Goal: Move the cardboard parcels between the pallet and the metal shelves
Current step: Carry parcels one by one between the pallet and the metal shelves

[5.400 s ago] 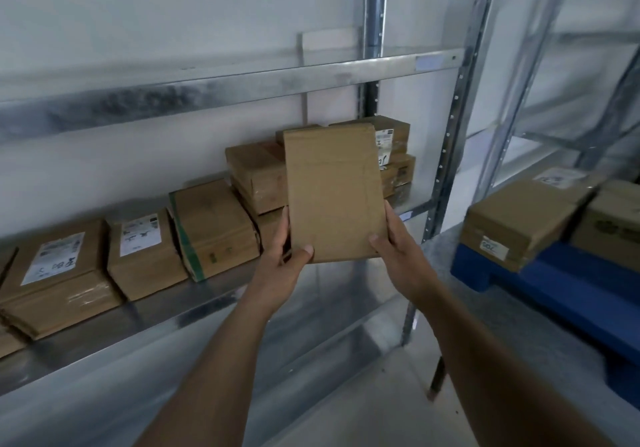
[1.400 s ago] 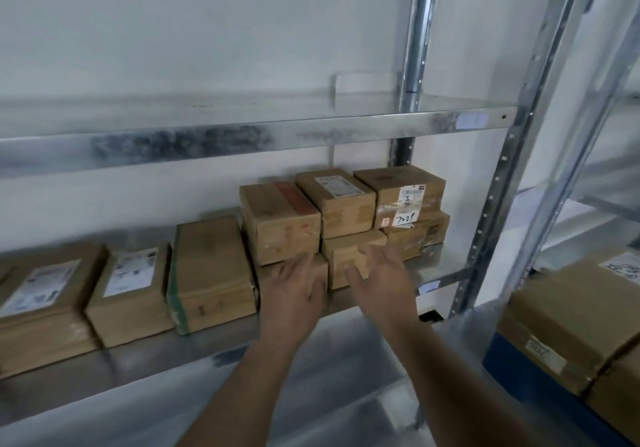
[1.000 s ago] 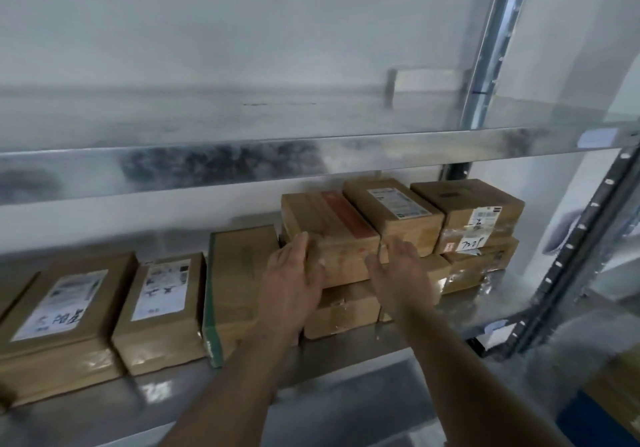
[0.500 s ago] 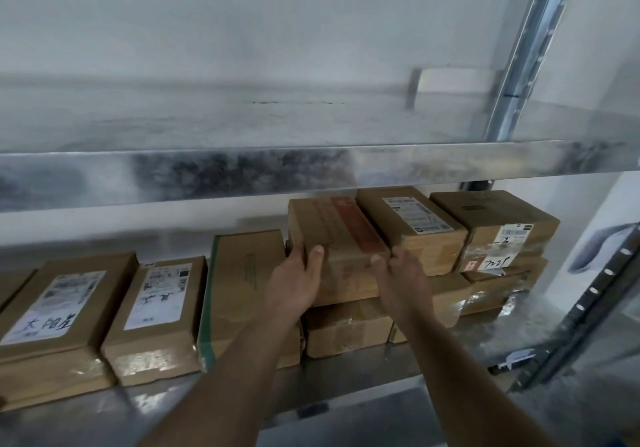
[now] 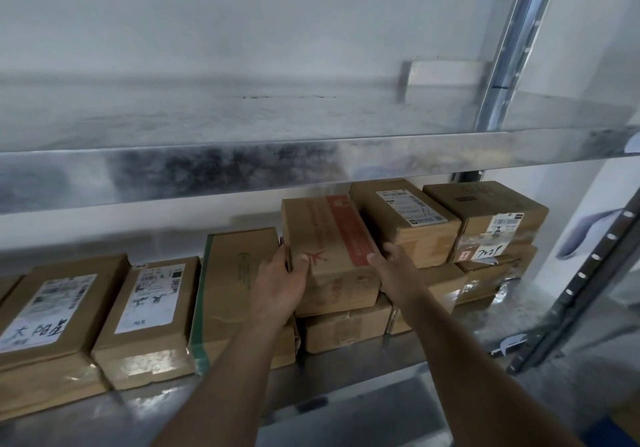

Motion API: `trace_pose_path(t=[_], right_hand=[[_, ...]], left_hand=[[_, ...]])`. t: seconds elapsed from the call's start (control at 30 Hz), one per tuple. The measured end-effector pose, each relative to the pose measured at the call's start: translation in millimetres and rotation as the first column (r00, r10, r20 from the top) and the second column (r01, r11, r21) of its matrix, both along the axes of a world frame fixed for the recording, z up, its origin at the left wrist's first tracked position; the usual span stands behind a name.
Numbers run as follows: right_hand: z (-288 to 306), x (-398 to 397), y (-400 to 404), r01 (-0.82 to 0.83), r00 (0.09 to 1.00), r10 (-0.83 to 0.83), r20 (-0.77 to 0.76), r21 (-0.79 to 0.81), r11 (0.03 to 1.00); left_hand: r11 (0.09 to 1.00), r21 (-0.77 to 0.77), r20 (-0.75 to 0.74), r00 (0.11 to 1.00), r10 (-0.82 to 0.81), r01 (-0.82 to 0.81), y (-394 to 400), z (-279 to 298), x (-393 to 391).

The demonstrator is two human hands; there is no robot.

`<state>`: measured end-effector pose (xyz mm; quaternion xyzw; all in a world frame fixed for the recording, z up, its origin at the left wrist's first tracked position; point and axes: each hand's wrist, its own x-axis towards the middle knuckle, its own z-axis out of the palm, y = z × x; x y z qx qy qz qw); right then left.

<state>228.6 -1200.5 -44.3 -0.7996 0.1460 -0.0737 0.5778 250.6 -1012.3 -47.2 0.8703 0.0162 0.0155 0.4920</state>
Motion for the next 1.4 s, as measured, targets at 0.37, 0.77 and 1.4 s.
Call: trace_pose_path(t=[0.37, 0.77, 1.4], right_hand=[[9.5, -47.5, 4.3, -0.265, 0.943, 0.255, 0.216, 0.019, 0.964], [11.0, -150.0, -26.5, -0.24, 0.873, 0.235, 0.429, -0.042, 0.97], [0.8, -430.6, -150.2, 0.037, 0.873, -0.035, 0.487, 0.006, 0.999]], left_hand=[[0.953, -0.247, 0.113, 0.982, -0.149, 0.173, 10.3, -4.2, -45.2], [0.883, -0.36, 0.244, 0.944, -0.222, 0.301, -7.9, -3.7, -135.6], [0.697, -0.257, 0.255, 0.743, -0.619, 0.669, -163.3, -9.3, -332.2]])
